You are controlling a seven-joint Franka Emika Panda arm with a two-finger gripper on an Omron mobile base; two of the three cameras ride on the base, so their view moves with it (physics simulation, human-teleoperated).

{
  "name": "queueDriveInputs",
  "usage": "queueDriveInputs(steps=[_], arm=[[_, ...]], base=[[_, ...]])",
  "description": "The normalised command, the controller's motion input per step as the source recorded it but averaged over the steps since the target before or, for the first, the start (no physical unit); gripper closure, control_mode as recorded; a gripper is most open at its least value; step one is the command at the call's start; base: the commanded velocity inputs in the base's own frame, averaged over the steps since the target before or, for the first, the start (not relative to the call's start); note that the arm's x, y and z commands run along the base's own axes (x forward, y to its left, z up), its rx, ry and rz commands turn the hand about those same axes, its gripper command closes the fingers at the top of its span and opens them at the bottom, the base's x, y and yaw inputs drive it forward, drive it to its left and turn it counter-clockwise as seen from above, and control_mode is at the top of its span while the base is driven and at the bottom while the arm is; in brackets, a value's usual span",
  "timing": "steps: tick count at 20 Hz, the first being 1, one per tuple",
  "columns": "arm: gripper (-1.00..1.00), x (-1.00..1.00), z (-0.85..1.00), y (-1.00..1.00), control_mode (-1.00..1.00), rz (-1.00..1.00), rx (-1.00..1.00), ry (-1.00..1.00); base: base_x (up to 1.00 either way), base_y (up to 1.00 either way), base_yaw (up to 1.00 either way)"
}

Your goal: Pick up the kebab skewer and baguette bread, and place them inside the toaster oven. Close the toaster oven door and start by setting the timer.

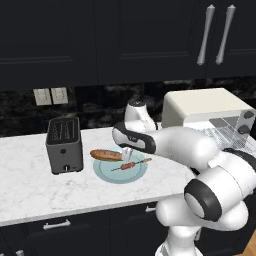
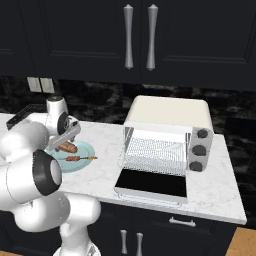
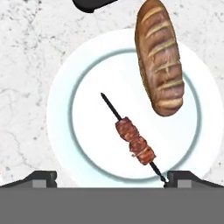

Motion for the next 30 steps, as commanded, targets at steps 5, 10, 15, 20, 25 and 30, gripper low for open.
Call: queueDriveInputs(steps=[5,10,15,20,25,30], arm=[[-1.00,0.39,-0.23,0.01,-1.00,0.00,-0.01,0.00],[-1.00,0.39,-0.33,0.26,-1.00,0.00,-0.01,0.01],[-1.00,0.35,-0.26,0.23,-1.00,0.00,0.00,0.00],[-1.00,0.38,-0.22,0.03,-1.00,0.00,-0.01,0.00],[-1.00,0.14,-0.28,0.00,-1.00,0.00,-0.02,0.00],[-1.00,0.24,-0.26,0.01,-1.00,0.00,0.00,0.00]], base=[[0.00,0.00,0.00],[0.00,0.00,0.00],[0.00,0.00,0.00],[0.00,0.00,0.00],[0.00,0.00,0.00],[0.00,0.00,0.00]])
